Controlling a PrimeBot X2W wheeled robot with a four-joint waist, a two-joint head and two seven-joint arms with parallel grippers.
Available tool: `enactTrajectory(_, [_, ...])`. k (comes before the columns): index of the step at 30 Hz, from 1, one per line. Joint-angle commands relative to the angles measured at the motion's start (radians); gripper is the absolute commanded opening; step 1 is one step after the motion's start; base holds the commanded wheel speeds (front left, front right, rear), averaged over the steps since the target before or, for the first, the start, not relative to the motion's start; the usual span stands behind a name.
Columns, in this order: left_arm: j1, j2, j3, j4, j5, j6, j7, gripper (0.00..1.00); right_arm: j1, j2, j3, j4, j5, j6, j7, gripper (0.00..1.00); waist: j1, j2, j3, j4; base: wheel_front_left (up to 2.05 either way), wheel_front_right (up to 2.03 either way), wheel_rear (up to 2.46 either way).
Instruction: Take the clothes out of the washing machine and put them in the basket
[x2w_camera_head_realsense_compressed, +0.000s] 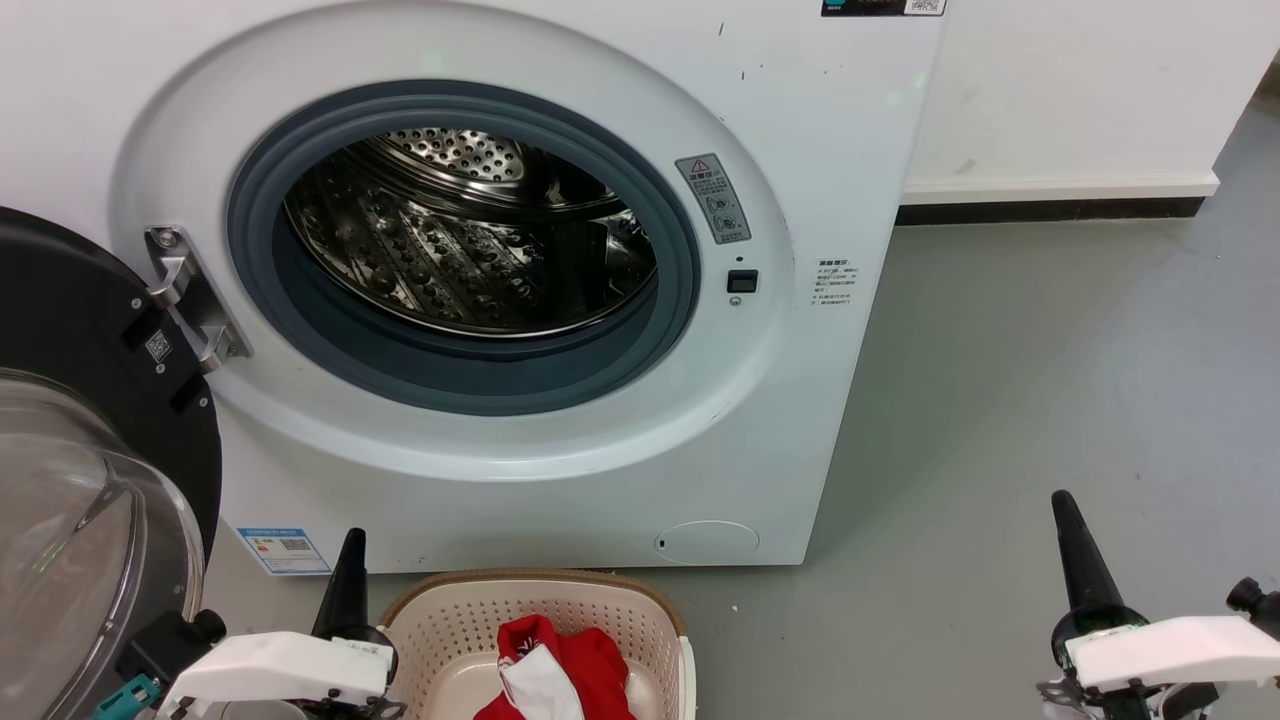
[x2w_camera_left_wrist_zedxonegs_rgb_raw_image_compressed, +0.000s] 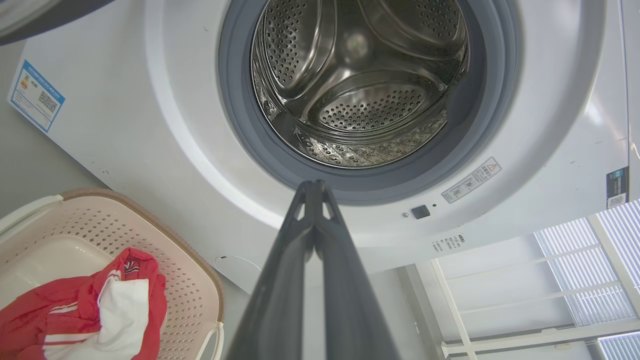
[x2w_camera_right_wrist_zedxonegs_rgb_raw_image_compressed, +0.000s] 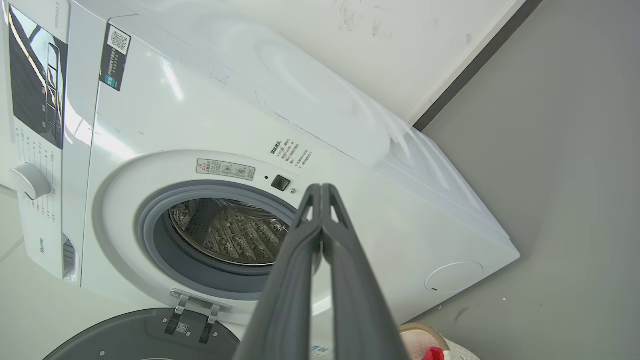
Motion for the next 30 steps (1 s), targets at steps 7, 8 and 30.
enactTrajectory(7, [-0.035, 0.001, 0.011, 0.002, -0.088, -0.017, 0.022, 0.00, -0.039, -0.007, -0.008, 0.006, 0.089, 0.000, 0.021, 0.00, -0.0001, 0.0000, 0.002, 0.000, 0.00, 0.00, 0.00])
enactTrajectory(8, [-0.037, 0.001, 0.012, 0.003, -0.099, -0.018, 0.025, 0.00, -0.041, -0.007, -0.009, 0.008, 0.100, 0.000, 0.025, 0.00, -0.0001, 0.0000, 0.002, 0.000, 0.00, 0.00, 0.00])
enactTrajectory(30, [-0.070, 0.000, 0.034, 0.028, -0.319, -0.045, 0.078, 0.00, -0.078, -0.004, -0.028, 0.044, 0.316, 0.000, 0.080, 0.00, -0.0001, 0.0000, 0.010, 0.002, 0.00, 0.00, 0.00])
